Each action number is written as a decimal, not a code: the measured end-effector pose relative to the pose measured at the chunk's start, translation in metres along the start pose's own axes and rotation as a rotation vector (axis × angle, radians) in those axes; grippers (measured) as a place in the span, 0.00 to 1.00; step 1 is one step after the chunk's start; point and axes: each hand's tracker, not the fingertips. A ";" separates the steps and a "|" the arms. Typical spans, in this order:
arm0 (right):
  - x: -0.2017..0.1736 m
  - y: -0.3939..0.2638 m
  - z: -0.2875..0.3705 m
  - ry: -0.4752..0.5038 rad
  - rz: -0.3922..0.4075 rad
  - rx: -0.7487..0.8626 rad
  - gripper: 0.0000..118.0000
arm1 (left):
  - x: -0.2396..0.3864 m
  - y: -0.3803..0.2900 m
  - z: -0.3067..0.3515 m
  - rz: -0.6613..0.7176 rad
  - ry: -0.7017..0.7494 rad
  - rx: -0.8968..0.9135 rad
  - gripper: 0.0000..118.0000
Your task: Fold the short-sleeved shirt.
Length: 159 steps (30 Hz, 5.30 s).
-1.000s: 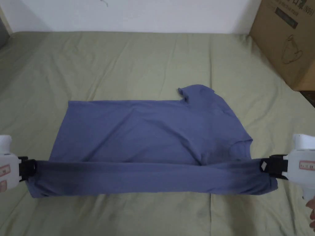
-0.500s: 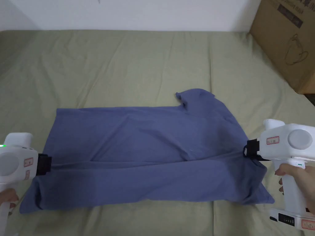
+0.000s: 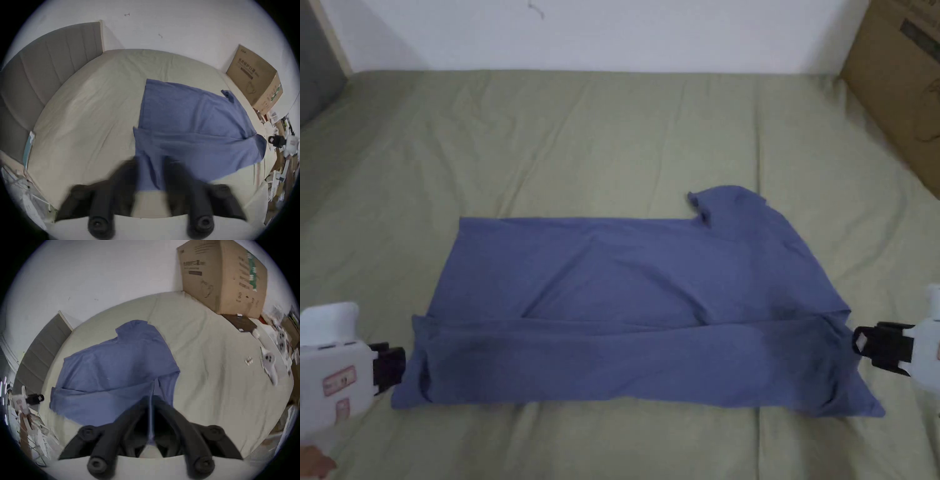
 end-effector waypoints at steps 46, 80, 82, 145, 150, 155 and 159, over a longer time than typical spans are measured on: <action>-0.008 -0.031 -0.041 -0.075 -0.041 -0.162 0.07 | 0.000 -0.023 -0.035 0.016 -0.021 -0.079 0.03; -0.002 -0.093 0.028 -0.161 -0.010 -0.224 0.59 | -0.012 -0.064 0.033 -0.039 -0.015 -0.095 0.89; -0.005 -0.077 0.028 -0.173 0.028 -0.191 0.59 | -0.005 -0.054 0.034 -0.033 -0.039 -0.080 0.88; -0.016 0.134 -0.181 -0.098 0.134 -0.202 0.00 | 0.010 0.159 -0.203 0.132 -0.083 -0.146 0.88; -0.013 0.133 -0.178 -0.092 0.130 -0.202 0.00 | 0.045 0.150 -0.202 0.046 0.014 -0.139 0.87; -0.018 0.136 -0.165 -0.076 0.126 -0.180 0.00 | 0.038 0.152 -0.193 0.027 -0.053 -0.121 0.02; -0.026 0.137 -0.139 -0.039 0.142 -0.141 0.00 | 0.047 0.154 -0.166 -0.034 -0.018 -0.080 0.02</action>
